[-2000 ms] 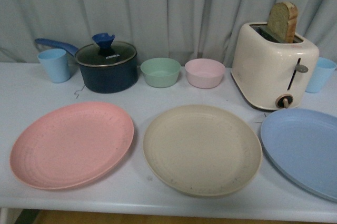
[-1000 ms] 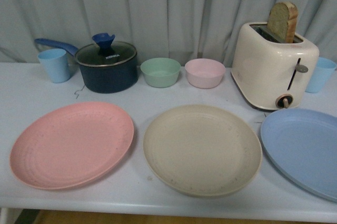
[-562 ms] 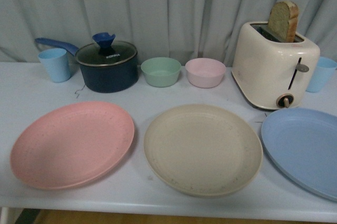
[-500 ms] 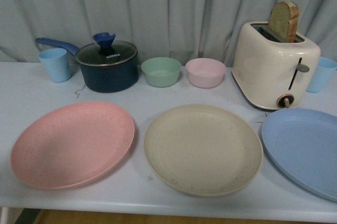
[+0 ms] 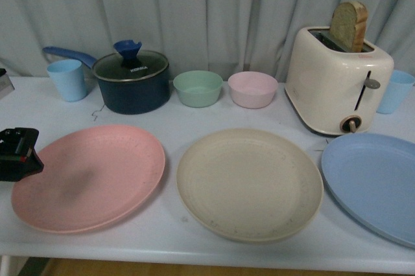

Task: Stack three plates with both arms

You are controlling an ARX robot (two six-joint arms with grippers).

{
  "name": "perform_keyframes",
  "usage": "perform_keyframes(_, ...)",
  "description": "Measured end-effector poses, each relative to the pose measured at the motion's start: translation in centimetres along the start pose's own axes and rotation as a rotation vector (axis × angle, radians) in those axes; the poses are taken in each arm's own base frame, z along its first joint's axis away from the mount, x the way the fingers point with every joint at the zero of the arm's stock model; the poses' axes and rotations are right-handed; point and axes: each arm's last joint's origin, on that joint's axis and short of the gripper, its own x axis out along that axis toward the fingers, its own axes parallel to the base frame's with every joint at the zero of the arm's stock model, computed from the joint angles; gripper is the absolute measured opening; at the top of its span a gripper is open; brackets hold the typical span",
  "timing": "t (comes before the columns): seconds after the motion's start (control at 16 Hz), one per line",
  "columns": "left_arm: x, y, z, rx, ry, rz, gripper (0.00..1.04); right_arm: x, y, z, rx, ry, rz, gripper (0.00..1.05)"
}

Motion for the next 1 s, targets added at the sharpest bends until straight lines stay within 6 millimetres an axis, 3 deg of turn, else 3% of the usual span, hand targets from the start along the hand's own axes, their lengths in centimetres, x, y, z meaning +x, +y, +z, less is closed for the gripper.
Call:
perform_keyframes(0.19,3.5,2.1,1.8,-0.035,0.067,-0.013,0.98,0.0,0.0,0.0,0.000,0.000,0.000,0.98)
perform_keyframes(0.38,5.1,3.1,3.7,-0.068,0.064,-0.025,0.98,0.0,0.0,0.0,0.000,0.000,0.000,0.98)
perform_keyframes(0.62,7.6,2.7,3.3,-0.063,0.125,-0.028,0.97,0.0,0.0,0.0,0.000,0.000,0.000,0.98)
perform_keyframes(1.0,8.3,2.6,3.9,-0.039,0.134,-0.037,0.34,0.0,0.0,0.0,0.000,0.000,0.000,0.98)
